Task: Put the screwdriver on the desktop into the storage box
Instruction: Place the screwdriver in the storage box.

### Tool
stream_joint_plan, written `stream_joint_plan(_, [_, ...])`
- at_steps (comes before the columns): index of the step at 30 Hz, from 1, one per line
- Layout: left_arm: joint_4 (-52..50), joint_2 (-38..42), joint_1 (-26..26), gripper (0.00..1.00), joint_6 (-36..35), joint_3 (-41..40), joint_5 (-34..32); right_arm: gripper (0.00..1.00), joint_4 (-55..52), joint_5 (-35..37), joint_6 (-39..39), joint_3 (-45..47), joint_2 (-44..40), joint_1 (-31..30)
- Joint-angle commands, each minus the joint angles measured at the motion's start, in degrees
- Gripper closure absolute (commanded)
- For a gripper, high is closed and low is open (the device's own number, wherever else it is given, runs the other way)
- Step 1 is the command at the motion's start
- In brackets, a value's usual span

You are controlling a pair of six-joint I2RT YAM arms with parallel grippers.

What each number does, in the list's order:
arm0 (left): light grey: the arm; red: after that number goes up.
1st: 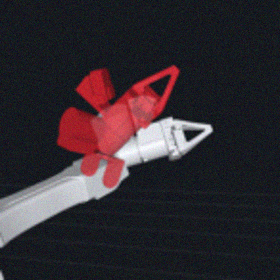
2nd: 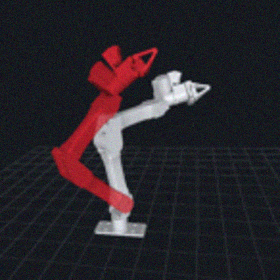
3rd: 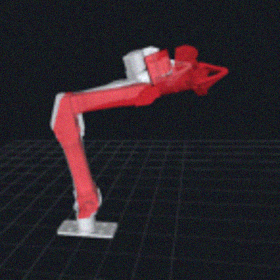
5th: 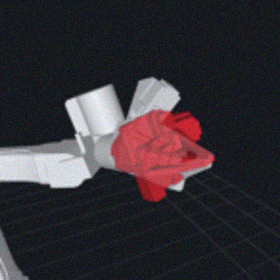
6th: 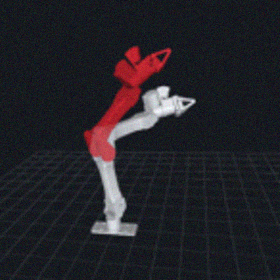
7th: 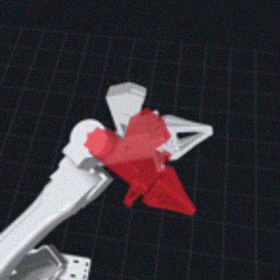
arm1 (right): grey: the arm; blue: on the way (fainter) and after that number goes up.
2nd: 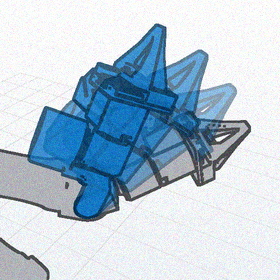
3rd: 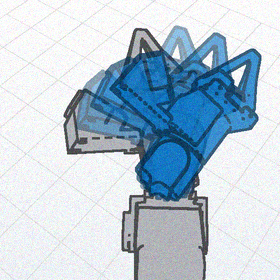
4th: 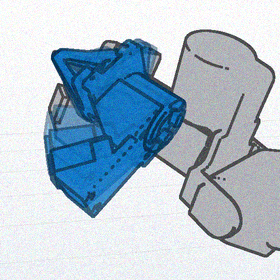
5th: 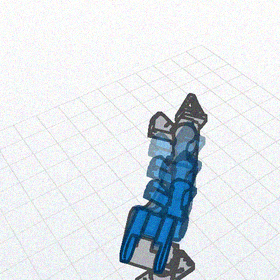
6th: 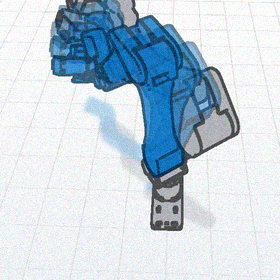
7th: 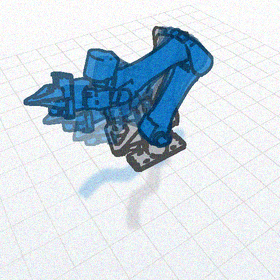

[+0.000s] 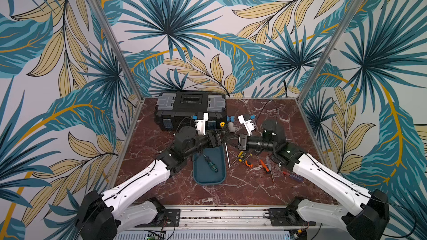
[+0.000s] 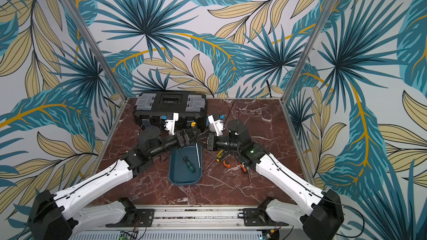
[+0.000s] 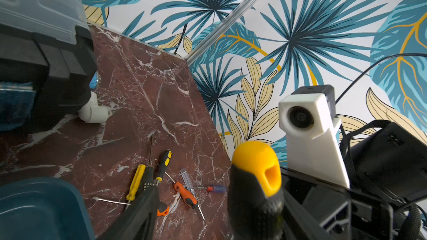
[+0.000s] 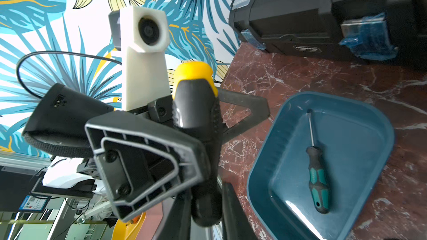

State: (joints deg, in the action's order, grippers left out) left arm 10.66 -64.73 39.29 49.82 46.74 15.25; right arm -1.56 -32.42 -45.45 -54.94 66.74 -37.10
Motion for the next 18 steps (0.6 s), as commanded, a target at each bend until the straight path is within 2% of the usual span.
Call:
stream_joint_plan(1, [0.9,0.3,-0.2,0.34,0.8,2.0,0.5,1.0,2.6,-1.5,-0.3,-1.0,0.6,-0.8])
stream_joint_plan(3, [1.5,0.3,-0.2,0.43,2.4,1.7,-0.7,1.0,2.5,-1.3,-0.3,-0.8,0.8,-0.9])
stream_joint_plan(9, [6.7,0.0,-0.4,0.82,9.7,-1.6,-3.7,1.0,2.6,-1.0,-0.9,0.4,0.1,-1.0])
stream_joint_plan(10, [6.6,-0.1,-0.6,0.89,10.2,-1.7,-3.9,0.96,2.5,-0.8,-1.0,0.7,-0.1,-1.0])
stream_joint_plan(11, [6.6,-0.2,-0.8,0.94,10.4,-1.7,-4.0,0.86,2.1,-0.6,-1.0,0.8,-0.3,-1.0])
stream_joint_plan(12, [6.6,-0.1,-1.0,0.98,10.6,-1.7,-4.0,0.76,1.6,-0.4,-0.8,0.9,-0.5,-1.0])
stream_joint_plan(13, [6.6,-0.1,-1.4,1.0,10.9,-1.7,-3.9,0.6,0.5,-0.2,-0.5,0.9,-0.7,-1.0])
stream_joint_plan(14, [6.6,0.0,-1.9,1.0,11.2,-1.7,-3.7,0.52,-0.8,-0.1,-0.1,0.8,-0.9,-1.0])
stream_joint_plan(16, [7.2,0.5,-3.2,1.0,12.3,-2.2,-3.0,0.39,-2.8,-0.9,0.7,0.9,-1.4,-1.0])
stream_joint_plan(18, [8.9,0.9,-4.7,1.0,13.3,-3.0,-1.7,0.33,-3.1,-2.4,0.6,1.8,-2.3,-1.0])
